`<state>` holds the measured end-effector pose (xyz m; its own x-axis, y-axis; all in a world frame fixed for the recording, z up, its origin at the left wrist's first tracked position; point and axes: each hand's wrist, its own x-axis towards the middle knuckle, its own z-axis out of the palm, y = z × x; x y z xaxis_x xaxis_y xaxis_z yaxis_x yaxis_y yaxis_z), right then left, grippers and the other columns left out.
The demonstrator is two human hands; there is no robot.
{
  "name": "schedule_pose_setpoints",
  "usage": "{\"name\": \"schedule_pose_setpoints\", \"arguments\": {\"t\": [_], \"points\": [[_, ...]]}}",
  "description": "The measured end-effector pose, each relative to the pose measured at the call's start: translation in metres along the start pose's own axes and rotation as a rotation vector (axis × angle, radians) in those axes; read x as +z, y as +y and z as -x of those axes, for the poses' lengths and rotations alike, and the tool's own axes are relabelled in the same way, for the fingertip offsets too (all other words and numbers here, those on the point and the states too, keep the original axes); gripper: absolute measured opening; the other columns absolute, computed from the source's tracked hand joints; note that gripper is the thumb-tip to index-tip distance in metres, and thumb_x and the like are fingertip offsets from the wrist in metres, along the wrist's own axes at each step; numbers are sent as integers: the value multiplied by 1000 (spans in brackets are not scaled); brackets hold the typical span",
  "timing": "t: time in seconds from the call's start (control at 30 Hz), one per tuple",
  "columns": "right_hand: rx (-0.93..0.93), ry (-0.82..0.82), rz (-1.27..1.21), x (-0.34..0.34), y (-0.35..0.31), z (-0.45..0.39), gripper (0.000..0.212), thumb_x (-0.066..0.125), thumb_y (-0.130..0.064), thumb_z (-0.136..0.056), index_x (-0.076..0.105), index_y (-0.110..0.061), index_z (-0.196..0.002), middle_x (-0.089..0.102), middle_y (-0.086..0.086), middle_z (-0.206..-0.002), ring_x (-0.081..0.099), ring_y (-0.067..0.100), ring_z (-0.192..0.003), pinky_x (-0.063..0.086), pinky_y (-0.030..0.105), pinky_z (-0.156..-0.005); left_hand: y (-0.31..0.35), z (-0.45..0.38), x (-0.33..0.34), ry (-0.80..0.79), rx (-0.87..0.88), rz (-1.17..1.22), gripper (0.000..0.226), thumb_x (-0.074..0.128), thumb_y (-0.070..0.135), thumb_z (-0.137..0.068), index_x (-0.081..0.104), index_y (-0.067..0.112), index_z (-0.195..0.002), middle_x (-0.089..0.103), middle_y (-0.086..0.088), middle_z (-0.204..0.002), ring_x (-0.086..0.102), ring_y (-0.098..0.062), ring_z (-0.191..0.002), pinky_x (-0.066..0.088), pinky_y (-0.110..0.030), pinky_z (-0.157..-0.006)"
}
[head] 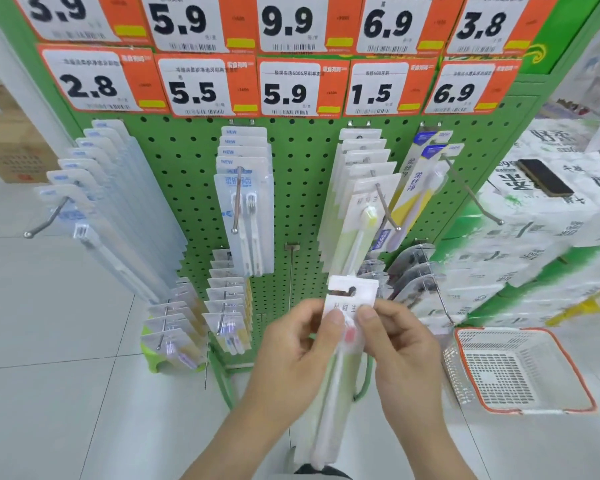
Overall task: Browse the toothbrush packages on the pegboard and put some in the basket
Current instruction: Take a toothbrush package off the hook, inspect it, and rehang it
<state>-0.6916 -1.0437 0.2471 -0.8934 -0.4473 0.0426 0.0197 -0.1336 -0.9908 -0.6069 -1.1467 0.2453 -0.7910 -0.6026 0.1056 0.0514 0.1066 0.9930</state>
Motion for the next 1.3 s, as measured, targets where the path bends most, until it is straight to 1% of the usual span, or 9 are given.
{"name": "schedule_pose_setpoints", "arguments": {"t": [0.2, 0.33, 0.53, 0.67, 0.87, 1.0, 1.1, 1.2, 1.3], "points": [[143, -223, 122, 9, 13, 2, 24, 68, -24, -86, 68, 0, -91, 73, 15, -70, 63, 16, -57, 52, 27, -51, -22, 12, -22, 92, -71, -30, 41, 56, 54, -87, 69, 15, -81, 65, -13, -73, 52, -16, -64, 46, -40, -61], [210, -371, 224, 12, 23, -2, 13, 68, -17, -93, 67, -5, -89, 63, 15, -62, 56, 13, -49, 49, 25, -45, -33, 22, -38, 30, -130, -74, 44, 48, 56, -93, 65, 15, -93, 67, -18, -89, 61, -38, -79, 51, -59, -77], [83, -495, 409, 21, 39, 11, 20, 55, -44, -94, 65, -32, -106, 66, 3, -69, 58, 15, -59, 51, 32, -56, -46, 50, -61, -73, -254, -131, 30, 43, 59, -94, 57, 42, -114, 70, -7, -101, 66, -38, -86, 55, -62, -74], [88, -564, 491, 22, 51, 28, 23, 50, -46, -97, 62, -37, -115, 66, -9, -69, 52, 5, -58, 41, 23, -58, -52, 80, -64, -72, -329, -101, 23, 45, 42, -101, 50, 51, -121, 64, -23, -83, 61, -45, -76, 55, -60, -69], [108, -565, 411, 21, 50, 34, 18, 63, -16, -99, 66, -33, -104, 53, -10, -61, 44, 7, -55, 36, 18, -56, -52, 85, -63, -53, -340, -140, 24, 49, 27, -104, 52, 48, -114, 52, 9, -59, 44, -23, -57, 55, -60, -67], [27, -520, 349, 20, 40, 30, 47, 72, -4, -89, 58, -36, -121, 66, -15, -101, 61, 7, -82, 49, 19, -66, -49, 87, -60, -67, -354, -125, 18, 50, 37, -99, 52, 40, -116, 66, -10, -72, 57, -41, -63, 56, -60, -66], [-149, -443, 404, 21, 39, 29, 44, 81, -19, -84, 61, -30, -122, 60, -10, -112, 62, 18, -97, 52, 24, -69, -48, 90, -57, -51, -334, -197, 15, 50, 34, -102, 50, 37, -117, 61, -8, -67, 51, -32, -56, 56, -58, -65], [-263, -388, 518, 24, 41, 29, 22, 80, -41, -82, 72, -33, -101, 58, -11, -96, 59, 18, -80, 48, 23, -70, -45, 92, -56, -35, -304, -265, 15, 49, 32, -103, 47, 41, -115, 58, -7, -65, 53, -34, -56, 56, -55, -65], [-165, -436, 446, 26, 45, 34, 12, 77, -26, -90, 71, -31, -99, 65, -9, -72, 61, 15, -65, 49, 24, -64, -42, 94, -55, -24, -256, -312, 21, 49, 34, -103, 48, 41, -124, 55, -3, -63, 56, -31, -55, 56, -53, -63]]}}
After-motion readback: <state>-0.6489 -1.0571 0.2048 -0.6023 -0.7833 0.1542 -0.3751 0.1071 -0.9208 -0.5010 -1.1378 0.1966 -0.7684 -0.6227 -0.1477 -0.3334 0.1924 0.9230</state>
